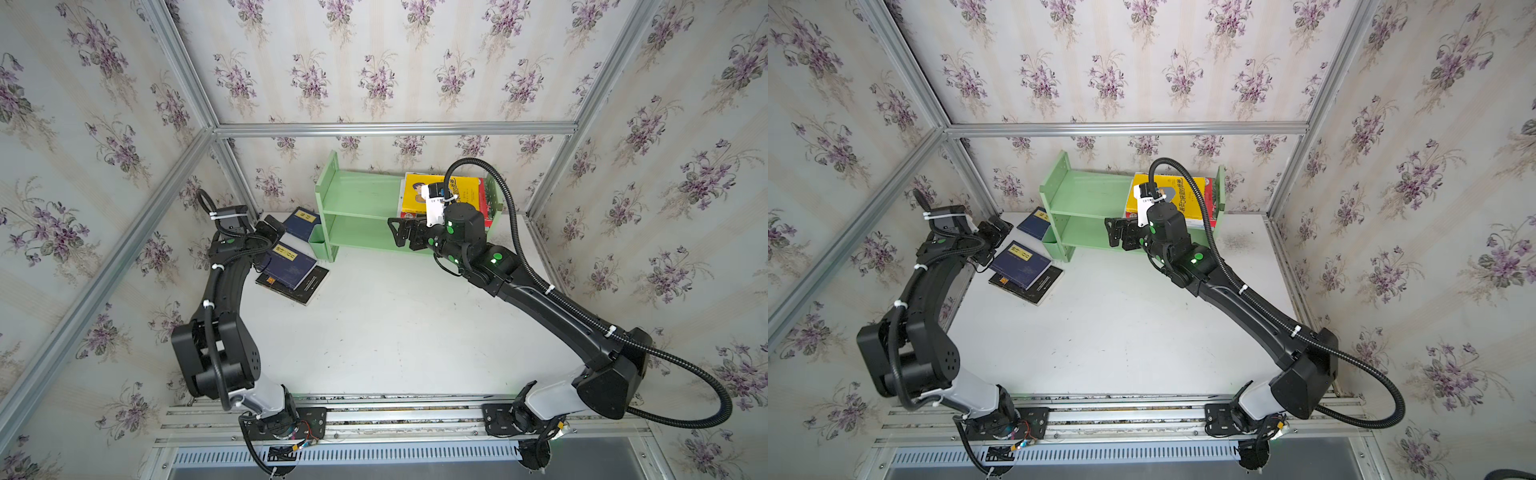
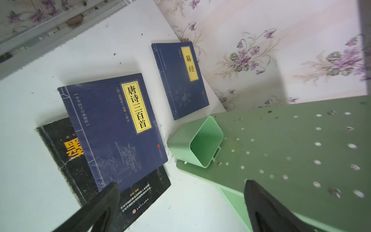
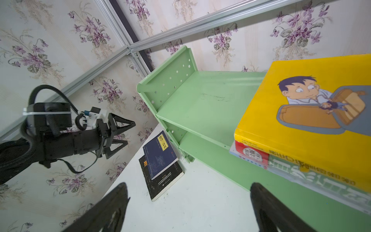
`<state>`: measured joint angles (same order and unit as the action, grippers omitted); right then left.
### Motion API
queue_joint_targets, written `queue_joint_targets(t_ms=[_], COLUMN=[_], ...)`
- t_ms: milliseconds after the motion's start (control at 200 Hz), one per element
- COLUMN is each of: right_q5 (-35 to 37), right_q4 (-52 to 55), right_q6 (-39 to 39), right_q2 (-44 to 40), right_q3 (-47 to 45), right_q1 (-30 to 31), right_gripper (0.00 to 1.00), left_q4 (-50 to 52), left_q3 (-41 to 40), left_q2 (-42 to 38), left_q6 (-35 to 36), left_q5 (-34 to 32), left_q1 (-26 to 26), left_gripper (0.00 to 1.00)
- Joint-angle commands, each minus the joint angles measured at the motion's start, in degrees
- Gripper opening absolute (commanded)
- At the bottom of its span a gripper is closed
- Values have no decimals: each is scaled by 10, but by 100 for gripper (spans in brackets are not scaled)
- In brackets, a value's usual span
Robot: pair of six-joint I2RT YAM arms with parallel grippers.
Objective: Stacking books/files
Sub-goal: Move the books to the center of the table.
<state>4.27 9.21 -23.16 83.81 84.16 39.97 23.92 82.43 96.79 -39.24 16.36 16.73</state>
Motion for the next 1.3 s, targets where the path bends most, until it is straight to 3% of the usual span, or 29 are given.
queue_joint_targets(t_ms=[0, 200, 325, 615, 725, 879, 1294], right_q5=[45, 97, 120, 145, 150, 164, 171], right_q4=[-4, 18, 40, 68, 75, 79, 95], right_q6=[-7, -30, -47, -87, -89, -85, -67], right_q2=[-14, -37, -37, -8, 1, 1, -41], right_q3=[-3, -18, -14, 12, 22, 23, 0], right_q1=[0, 2, 5, 4, 4, 4, -7], right_gripper=[97, 98, 98, 98, 98, 99, 100], left_q4=[0, 38, 87, 103, 103, 119, 142], left_q3=[56, 213, 328, 442, 447, 427, 221], left_q2=[67, 216, 304, 423, 441, 455, 362], left_q6=[10, 26, 20, -61, -63, -75, -40], left_q5=[36, 37, -13, -41, -32, 47, 50], left_q1=[-1, -1, 0, 10, 12, 12, 10], left_gripper=[99, 99, 99, 99, 99, 99, 99])
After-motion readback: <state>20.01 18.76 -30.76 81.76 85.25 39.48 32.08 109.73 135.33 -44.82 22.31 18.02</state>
